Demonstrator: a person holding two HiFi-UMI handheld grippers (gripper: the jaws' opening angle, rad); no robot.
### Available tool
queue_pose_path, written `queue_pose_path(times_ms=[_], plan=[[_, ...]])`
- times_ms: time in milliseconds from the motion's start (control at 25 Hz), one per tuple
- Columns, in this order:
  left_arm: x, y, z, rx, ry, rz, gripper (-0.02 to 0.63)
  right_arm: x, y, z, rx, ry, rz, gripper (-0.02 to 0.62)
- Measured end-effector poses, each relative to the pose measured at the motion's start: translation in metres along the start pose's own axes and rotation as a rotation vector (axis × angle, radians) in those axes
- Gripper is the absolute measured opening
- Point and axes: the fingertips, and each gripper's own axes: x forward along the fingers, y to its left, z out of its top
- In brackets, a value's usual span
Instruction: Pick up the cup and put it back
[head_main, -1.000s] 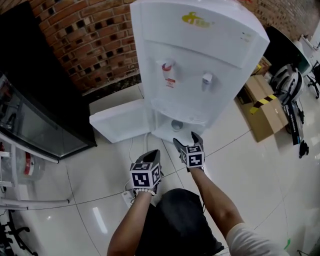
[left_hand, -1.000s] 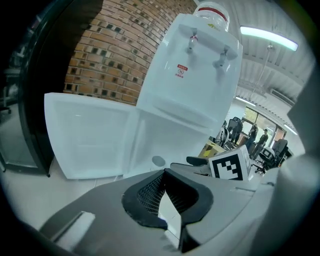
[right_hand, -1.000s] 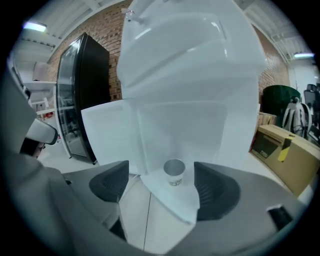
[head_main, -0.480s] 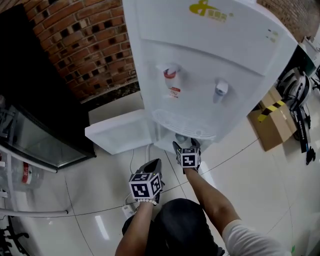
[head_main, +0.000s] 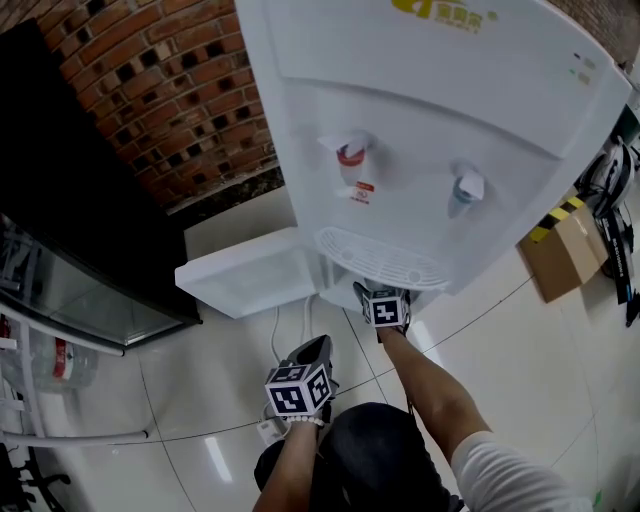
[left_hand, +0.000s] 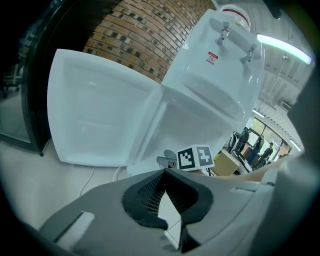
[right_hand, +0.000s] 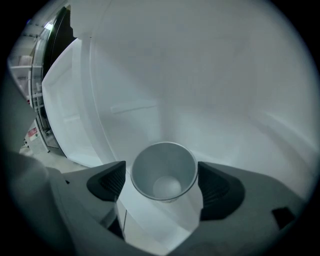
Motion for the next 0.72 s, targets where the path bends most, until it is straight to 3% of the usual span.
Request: queue_pose_path(times_ms=[160, 400, 600, 720], plan=[[0.003, 0.006, 0.000, -0.026, -0.010, 0.005, 0.000, 0.011, -0.004, -0.010, -0.059, 0.007, -0.013, 0.463], [0.005, 0.010, -0.005, -0.047, -0.010, 0.009, 0.000, 0.012, 0.001, -0.012, -0.044, 0.000, 0.000, 0.432], [0.003, 0.014, -0.005, -0.050, -0.016, 0.014, 0.000, 0.009, -0.001, -0.010, -0.033, -0.036, -0.013, 0.339], [0.002, 0.016, -0.005, -0.052, -0.020, 0.017, 0.000, 0.000, 0.000, -0.005, -0.042, -0.060, -0.005, 0.336]])
